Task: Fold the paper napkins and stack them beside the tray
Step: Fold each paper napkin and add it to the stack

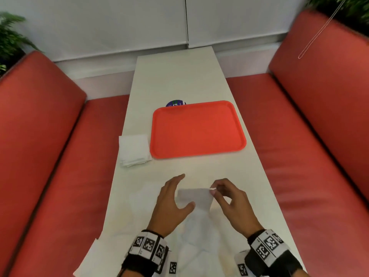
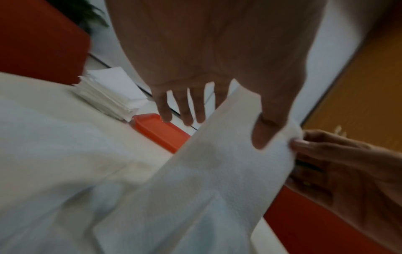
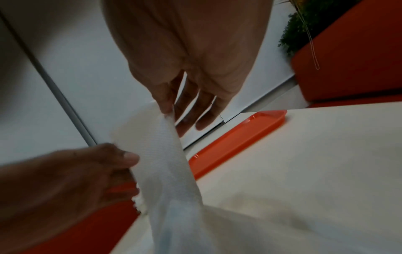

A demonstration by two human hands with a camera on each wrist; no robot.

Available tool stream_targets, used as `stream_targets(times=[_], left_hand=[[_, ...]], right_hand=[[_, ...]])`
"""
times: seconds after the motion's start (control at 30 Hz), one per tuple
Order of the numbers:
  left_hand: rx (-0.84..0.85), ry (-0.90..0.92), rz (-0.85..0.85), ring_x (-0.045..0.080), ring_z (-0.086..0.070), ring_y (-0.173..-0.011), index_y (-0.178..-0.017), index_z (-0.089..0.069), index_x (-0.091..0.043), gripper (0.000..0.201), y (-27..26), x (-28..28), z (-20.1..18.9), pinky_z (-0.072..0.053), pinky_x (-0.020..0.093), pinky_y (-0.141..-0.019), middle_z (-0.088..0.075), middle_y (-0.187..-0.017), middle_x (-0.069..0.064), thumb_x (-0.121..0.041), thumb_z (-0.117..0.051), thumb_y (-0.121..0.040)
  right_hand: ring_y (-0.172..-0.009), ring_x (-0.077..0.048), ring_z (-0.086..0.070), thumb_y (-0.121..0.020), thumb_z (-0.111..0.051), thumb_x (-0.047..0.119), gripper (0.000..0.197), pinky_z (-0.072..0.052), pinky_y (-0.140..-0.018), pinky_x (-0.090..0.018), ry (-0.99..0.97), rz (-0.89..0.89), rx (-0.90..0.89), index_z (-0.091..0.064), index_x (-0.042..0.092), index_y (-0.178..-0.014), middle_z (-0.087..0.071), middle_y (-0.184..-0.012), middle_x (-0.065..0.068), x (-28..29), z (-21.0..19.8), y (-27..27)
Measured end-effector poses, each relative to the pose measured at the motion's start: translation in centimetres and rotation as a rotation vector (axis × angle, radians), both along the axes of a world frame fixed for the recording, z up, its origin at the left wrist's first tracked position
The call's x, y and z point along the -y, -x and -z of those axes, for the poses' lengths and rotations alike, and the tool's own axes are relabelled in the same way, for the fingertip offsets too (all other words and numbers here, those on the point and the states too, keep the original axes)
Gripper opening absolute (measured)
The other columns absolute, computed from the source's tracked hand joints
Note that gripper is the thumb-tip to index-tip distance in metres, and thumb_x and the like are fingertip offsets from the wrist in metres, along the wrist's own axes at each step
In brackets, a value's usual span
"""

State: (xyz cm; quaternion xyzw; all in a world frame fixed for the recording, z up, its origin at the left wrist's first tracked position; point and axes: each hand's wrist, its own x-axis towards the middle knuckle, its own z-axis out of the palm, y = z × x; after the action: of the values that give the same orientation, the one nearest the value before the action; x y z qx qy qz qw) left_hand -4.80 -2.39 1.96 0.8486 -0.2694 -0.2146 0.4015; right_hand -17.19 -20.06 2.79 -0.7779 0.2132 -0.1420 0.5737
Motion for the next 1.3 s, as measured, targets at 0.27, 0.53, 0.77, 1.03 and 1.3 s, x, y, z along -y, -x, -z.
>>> stream_targets(times=[0.27,0.53,0.77,1.03,1.3], left_hand=[[-0.237,0.273,-0.329,0.019,-0.075,-0.094,-0.101,-0.075,-0.023,0.019,1.2,1.0,-4.1,-0.060,0.045,-0.087,-0.080,-0.096,-0.004,-0.034,-0.078,-0.086],[-0.470,0.519,-0.296,0.028,-0.074,-0.104,-0.110,-0.075,-0.013,0.027,3.7,2.4,-10.1,-0.054,0.052,-0.099,-0.078,-0.109,0.008,-0.030,-0.071,-0.089],[-0.318,0.556,-0.201,0.034,-0.074,-0.093,-0.106,-0.076,-0.027,0.018,5.5,2.6,-12.4,-0.056,0.056,-0.092,-0.078,-0.093,0.016,-0.024,-0.069,-0.090],[-0.174,0.618,-0.069,0.012,-0.071,-0.089,-0.085,-0.082,-0.032,0.030,5.6,2.7,-12.9,-0.053,0.024,-0.076,-0.076,-0.091,-0.007,-0.011,-0.061,-0.086],[-0.344,0.644,-0.145,0.006,-0.054,-0.057,-0.090,-0.068,-0.016,0.030,6.1,2.8,-14.2,-0.042,0.015,-0.052,-0.059,-0.069,-0.005,-0.002,-0.045,-0.102]], right_hand=[[-0.090,-0.016,-0.073,-0.085,-0.077,0.023,0.041,-0.057,-0.090,-0.030,-0.325,-0.060,0.032,-0.061,0.029,-0.122,-0.072,-0.106,0.001,1.1,-3.9,-0.4],[-0.087,-0.024,-0.073,-0.089,-0.072,0.016,0.010,-0.057,-0.075,-0.033,-0.349,-0.011,0.121,-0.076,0.009,-0.095,-0.078,-0.093,-0.006,1.9,-7.3,0.8],[-0.100,-0.016,-0.073,-0.092,-0.065,0.008,0.019,-0.056,-0.084,-0.022,-0.405,-0.054,0.231,-0.078,0.012,-0.106,-0.078,-0.106,-0.002,3.4,-9.8,2.7],[-0.088,-0.022,-0.058,-0.100,-0.044,0.000,0.038,-0.045,-0.076,-0.026,-0.504,-0.176,0.290,-0.080,0.013,-0.098,-0.062,-0.101,-0.016,3.8,-10.7,3.6],[-0.073,-0.020,-0.051,-0.088,-0.072,0.023,0.010,-0.040,-0.065,-0.025,-0.228,-0.099,0.333,-0.082,0.021,-0.087,-0.063,-0.090,0.000,3.3,-11.8,3.4]])
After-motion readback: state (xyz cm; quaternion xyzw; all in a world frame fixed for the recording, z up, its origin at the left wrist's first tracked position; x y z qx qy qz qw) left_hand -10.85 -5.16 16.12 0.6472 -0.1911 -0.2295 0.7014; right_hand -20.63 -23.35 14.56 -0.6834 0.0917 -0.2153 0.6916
